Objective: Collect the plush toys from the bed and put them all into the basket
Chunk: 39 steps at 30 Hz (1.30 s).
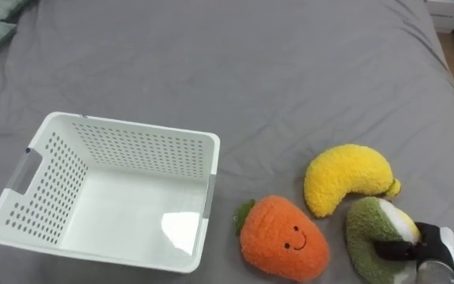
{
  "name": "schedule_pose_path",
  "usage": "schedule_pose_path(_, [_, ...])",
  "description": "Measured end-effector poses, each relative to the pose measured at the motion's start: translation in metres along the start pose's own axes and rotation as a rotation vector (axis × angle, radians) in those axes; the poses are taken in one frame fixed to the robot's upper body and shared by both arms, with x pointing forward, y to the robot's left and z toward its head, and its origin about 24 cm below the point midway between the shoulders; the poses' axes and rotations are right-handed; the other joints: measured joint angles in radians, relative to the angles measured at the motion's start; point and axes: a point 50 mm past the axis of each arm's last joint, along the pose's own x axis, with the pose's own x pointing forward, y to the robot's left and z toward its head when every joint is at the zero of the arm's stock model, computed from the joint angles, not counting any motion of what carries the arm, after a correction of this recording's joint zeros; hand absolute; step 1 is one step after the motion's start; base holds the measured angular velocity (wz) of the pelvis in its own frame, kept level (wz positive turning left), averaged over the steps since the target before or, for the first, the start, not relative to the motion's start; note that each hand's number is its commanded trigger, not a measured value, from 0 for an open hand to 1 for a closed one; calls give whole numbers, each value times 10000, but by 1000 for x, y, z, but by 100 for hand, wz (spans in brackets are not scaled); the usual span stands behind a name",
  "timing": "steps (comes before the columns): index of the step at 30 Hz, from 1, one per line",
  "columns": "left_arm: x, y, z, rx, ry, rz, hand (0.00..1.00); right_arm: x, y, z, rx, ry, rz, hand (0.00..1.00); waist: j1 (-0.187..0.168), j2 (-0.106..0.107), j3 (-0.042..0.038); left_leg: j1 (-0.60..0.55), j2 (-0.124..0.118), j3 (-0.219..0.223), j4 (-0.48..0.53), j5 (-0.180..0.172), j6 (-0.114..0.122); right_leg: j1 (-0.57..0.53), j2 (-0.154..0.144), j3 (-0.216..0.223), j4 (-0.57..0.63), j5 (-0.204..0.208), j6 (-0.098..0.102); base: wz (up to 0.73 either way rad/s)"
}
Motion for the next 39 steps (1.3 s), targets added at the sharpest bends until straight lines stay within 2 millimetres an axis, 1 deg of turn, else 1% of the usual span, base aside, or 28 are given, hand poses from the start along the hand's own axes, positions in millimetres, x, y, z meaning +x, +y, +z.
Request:
schedule_pose_path(2, [0, 0, 0, -13, 3, 4, 0, 0, 0, 5, 238, -169, 13, 100, -57, -8, 4, 16, -1, 3, -2, 9, 0, 10, -1, 2, 1, 0, 0, 0])
schedule_pose_path(4, [0, 0, -2, -28, 46, 24, 0, 0, 0, 9, 435, -382, 91, 100, -145, -54, 25, 52, 0, 26, -5, 15, -2, 20, -2, 35, 0, 0, 0, 0])
schedule_pose_path(6, [-1, 1, -3, -44, 33, 115, 0, -1, 1, 19, 633, -853, 298, 100, -265, -86, 39, 102, -2, 43, -6, 17, 0, 67, -9, 65, -1, -3, 3, 0])
schedule_pose_path(7, [-1, 1, -3, -56, 36, 126, 0, -1, 0, 21, 693, -952, 315, 100, -283, -97, 45, 121, -6, 46, -7, 19, 3, 93, -13, 65, -5, -6, 6, 0])
schedule_pose_path(9, [0, 4, -2, -250, 44, 252, 0, -2, -2, 26, 915, -1224, 293, 100, -283, -200, 78, 195, -11, 79, -5, 22, 7, 175, -20, 88, -10, -32, 9, 0])
schedule_pose_path(12, [-1, 5, -5, -370, 130, 370, 0, -6, -8, 34, 1337, -1793, 226, 100, -319, -295, 62, 292, -26, 50, 5, 25, 9, 290, -28, 78, -33, -36, 11, 0])
schedule_pose_path(13, [-1, 5, -7, -369, 165, 380, 0, -7, -9, 36, 1414, -1946, 193, 100, -347, -296, 61, 349, -34, 48, -3, 25, 10, 347, -31, 79, -49, -36, 12, 0])
schedule_pose_path(15, [-2, 5, -12, -582, 364, 442, 0, -14, -13, 48, 1729, -2704, 177, 100, -506, -304, 52, 538, -49, 57, -41, 25, 10, 539, -38, 88, -139, -36, 12, 0])
schedule_pose_path(16, [-2, 5, -13, -651, 425, 460, 0, -16, -14, 51, 1811, -2901, 190, 100, -519, -304, 52, 586, -49, 62, -47, 25, 10, 567, -37, 101, -145, -36, 12, -7])
schedule_pose_path(18, [-3, 5, -17, -728, 582, 508, 0, -26, -19, 69, 2111, -3833, 161, 100, -565, -304, 44, 714, -24, 192, -86, 25, 10, 566, -24, 204, -121, -35, 12, -15])
schedule_pose_path(19, [-3, 5, -18, -750, 609, 527, 0, -28, -21, 74, 2225, -4109, 107, 100, -587, -304, 41, 724, -18, 212, -86, 25, 10, 568, -21, 219, -120, -33, 10, -10])
schedule_pose_path(21, [-4, 7, -21, -892, 719, 642, 0, -37, -30, 89, 2576, -4933, -91, 100, -655, -339, 14, 822, -7, 232, -97, 24, 9, 655, -11, 232, -113, -32, 8, -2])
schedule_pose_path(22, [-4, 7, -22, -898, 769, 660, 0, -38, -31, 92, 2621, -5059, -106, 100, -674, -344, 11, 883, -5, 235, -110, 23, 8, 721, -9, 234, -125, -32, 8, 0])
schedule_pose_path(23, [-5, 7, -25, -935, 872, 660, 0, -40, -32, 95, 2659, -5223, -106, 100, -745, -366, -16, 976, -4, 234, -145, 22, 8, 808, -6, 229, -128, -32, 9, 0])
schedule_pose_path(26, [-5, 7, -26, -918, 976, 660, 0, -43, -33, 101, 2629, -5527, -139, 100, -801, -367, -23, 1075, 2, 236, -169, 22, 8, 895, 1, 226, -114, -32, 9, 0])
schedule_pose_path(28, [-5, 7, -27, -922, 1000, 666, 0, -45, -34, 105, 2647, -5615, -120, 100, -795, -364, -27, 1084, 15, 274, -167, 23, 7, 883, 10, 276, -59, -32, 8, -6])
schedule_pose_path(30, [-5, 7, -28, -930, 1075, 674, 0, -53, -37, 118, 2797, -6183, -82, 100, -824, -339, -31, 1069, 21, 310, -166, 24, 6, 878, 15, 299, -7, -33, 9, -5])
schedule_pose_path(31, [-5, 7, -28, -932, 1093, 675, 0, -55, -38, 122, 2843, -6356, -79, 100, -833, -335, -35, 1071, 21, 315, -165, 24, 6, 881, 17, 299, -6, -32, 9, 0])
schedule_pose_path(33, [-5, 7, -28, -933, 1113, 676, 0, -64, -43, 135, 2954, -7054, -39, 100, -793, -346, -47, 1073, 24, 316, -165, 24, 6, 877, 20, 303, -2, -32, 9, 0])
schedule_pose_path(37, [-5, 8, -27, -954, 1061, 692, 0, -71, -45, 148, 2977, -7685, 288, 100, -749, -390, -64, 1084, 26, 305, -170, 24, 6, 880, 21, 304, -2, -32, 8, 0])
schedule_pose_path(39, [-5, 8, -26, -961, 1021, 698, 0, -72, -45, 151, 2951, -7789, 475, 100, -631, -397, -58, 1084, 26, 293, -172, 24, 6, 889, 24, 290, 1, -30, 7, 0])
